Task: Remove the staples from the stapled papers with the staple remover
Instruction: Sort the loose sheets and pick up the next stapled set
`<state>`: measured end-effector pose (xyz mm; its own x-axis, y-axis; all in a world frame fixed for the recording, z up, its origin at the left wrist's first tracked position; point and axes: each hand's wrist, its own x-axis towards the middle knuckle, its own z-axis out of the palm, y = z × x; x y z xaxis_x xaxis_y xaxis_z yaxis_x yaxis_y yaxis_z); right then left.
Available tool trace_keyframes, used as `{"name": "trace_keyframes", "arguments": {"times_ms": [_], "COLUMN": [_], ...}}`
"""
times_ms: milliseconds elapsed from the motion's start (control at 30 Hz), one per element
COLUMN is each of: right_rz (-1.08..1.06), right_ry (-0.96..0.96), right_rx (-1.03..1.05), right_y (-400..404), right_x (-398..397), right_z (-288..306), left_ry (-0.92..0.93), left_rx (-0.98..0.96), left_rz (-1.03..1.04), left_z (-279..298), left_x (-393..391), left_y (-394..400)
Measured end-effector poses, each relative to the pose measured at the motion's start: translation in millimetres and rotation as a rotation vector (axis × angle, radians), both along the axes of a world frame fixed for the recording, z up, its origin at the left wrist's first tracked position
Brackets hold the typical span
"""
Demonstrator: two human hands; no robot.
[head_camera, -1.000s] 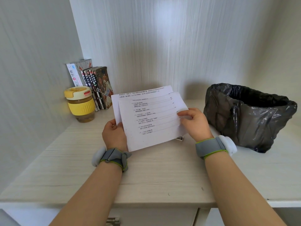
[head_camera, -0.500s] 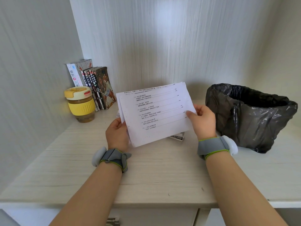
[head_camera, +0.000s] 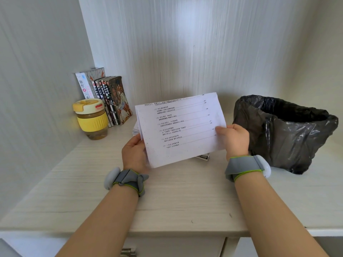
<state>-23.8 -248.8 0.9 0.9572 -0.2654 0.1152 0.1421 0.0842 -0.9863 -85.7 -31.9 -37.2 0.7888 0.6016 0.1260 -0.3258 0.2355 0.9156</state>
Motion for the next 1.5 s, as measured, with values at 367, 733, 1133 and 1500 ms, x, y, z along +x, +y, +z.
{"name": "trace_keyframes", "arguments": {"times_ms": [367,733,1133,1500], "right_rz": [0.011,0.011,0.018,0.463], "right_ry": [-0.031,-0.118,-0.211,-0.212], "right_rx": [0.097,0.106,-0.019,-0.136], "right_y": [1.3,2.5,7.0,24.1], "right_x": [-2.4,-0.2,-2.4,-19.2], "right_z": [-0.3,-1.3,-0.3,2.3], "left_ry": [0.025,-0.018,0.103,0.111], "left_rx": [0.022,-0.073,0.073,0.033], "left_rz": [-0.047,-0.061,0.125,0.425], "left_z": [0.5,4.8,7.7,6.3], "left_x": [0.0,-2.4,-5.7,-2.2], "left_y": [-2.6,-6.5,-7.0,2.5]}}
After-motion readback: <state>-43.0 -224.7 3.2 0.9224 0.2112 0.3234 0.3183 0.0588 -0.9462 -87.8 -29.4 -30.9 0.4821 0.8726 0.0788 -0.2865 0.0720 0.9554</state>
